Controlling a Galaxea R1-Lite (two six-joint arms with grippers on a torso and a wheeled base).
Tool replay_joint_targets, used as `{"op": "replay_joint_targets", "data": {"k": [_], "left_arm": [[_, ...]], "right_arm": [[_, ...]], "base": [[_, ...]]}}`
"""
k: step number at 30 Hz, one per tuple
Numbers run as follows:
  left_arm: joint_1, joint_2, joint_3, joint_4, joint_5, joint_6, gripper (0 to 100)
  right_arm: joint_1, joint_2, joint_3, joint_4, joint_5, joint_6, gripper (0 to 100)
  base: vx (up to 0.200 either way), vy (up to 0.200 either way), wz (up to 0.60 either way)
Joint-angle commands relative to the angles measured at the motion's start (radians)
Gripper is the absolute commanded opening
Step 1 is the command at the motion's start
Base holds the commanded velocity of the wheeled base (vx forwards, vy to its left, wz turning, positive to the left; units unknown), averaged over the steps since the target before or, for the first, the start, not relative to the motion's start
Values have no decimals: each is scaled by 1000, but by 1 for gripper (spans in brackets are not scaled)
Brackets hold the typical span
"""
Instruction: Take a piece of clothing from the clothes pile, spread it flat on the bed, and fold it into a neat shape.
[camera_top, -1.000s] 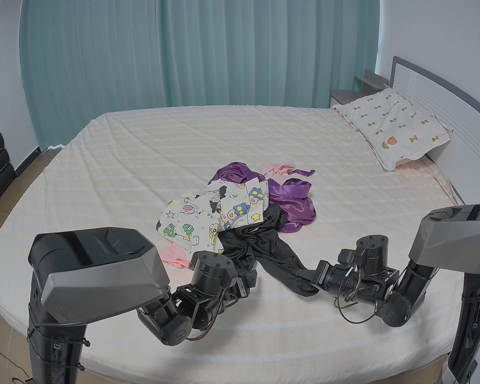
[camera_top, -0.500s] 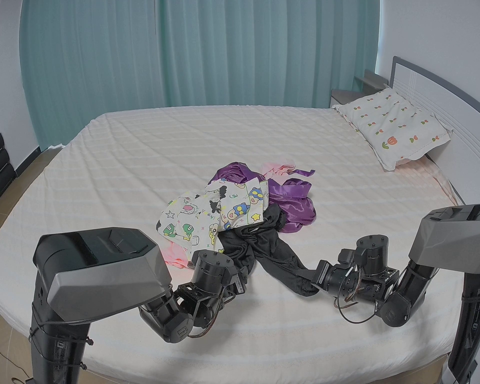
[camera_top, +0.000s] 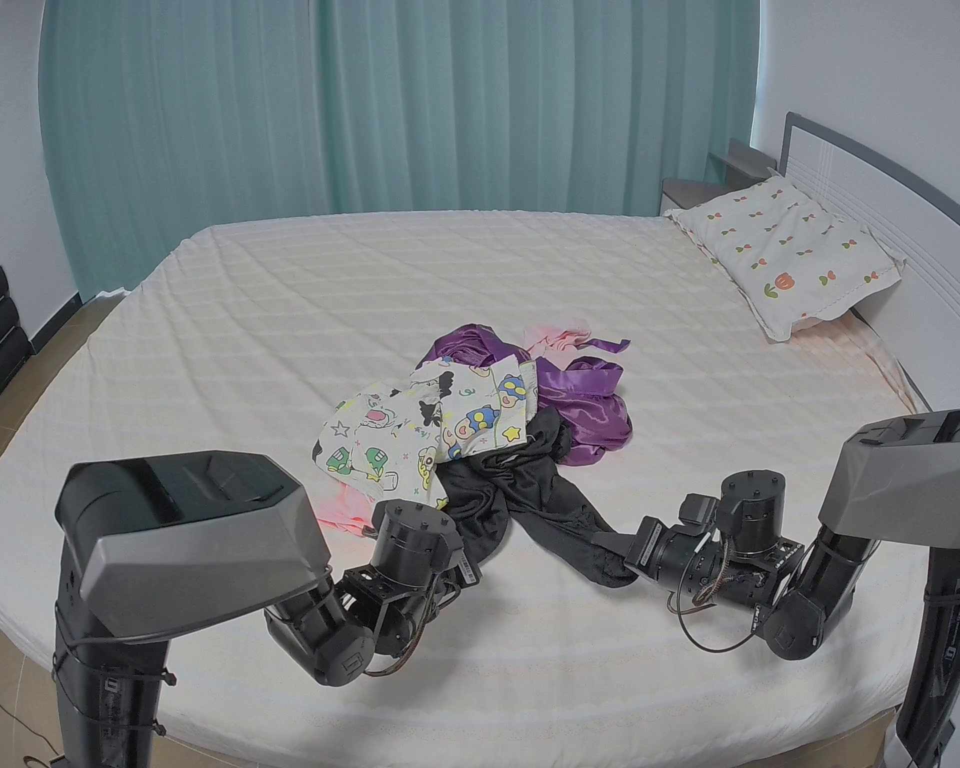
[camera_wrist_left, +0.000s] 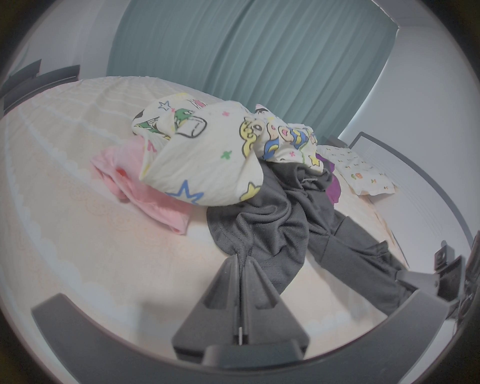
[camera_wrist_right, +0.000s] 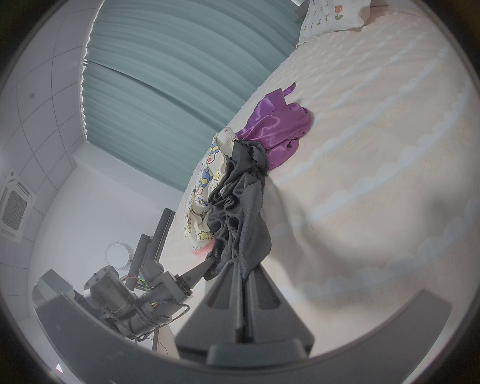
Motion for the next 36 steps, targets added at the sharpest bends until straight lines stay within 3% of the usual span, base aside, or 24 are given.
{"op": "replay_joint_targets", "data": {"k": [1,7,12,15,19,28,33,36], "left_arm": [[2,-140,70,0,3,-41,0],[2,-424,150,3,5,-70,0],[17,-599,151,7,11,-55,0],[17,-708,151,0,22,-9,0],[12,-803,150,-6,91,60,0],[18,-930,134,-29,91,106,0],[23,-905,160,-29,94,96,0],[20,-835,225,-34,92,71,0]], "right_arm": [[8,-18,11,-9,1,2,0],[-1,-184,55,-104,-1,0,0],[-75,-362,66,-170,1,-10,0],[-132,-544,58,-160,21,-12,0],[-159,-690,29,-155,65,-21,0],[-238,-868,-116,37,79,-35,0],[-216,-877,-60,93,93,-41,0],[-218,-866,71,96,96,-41,0]], "base": [[0,0,0],[0,0,0],[0,0,0],[0,0,0],[0,0,0],[0,0,0],[0,0,0],[0,0,0]]}}
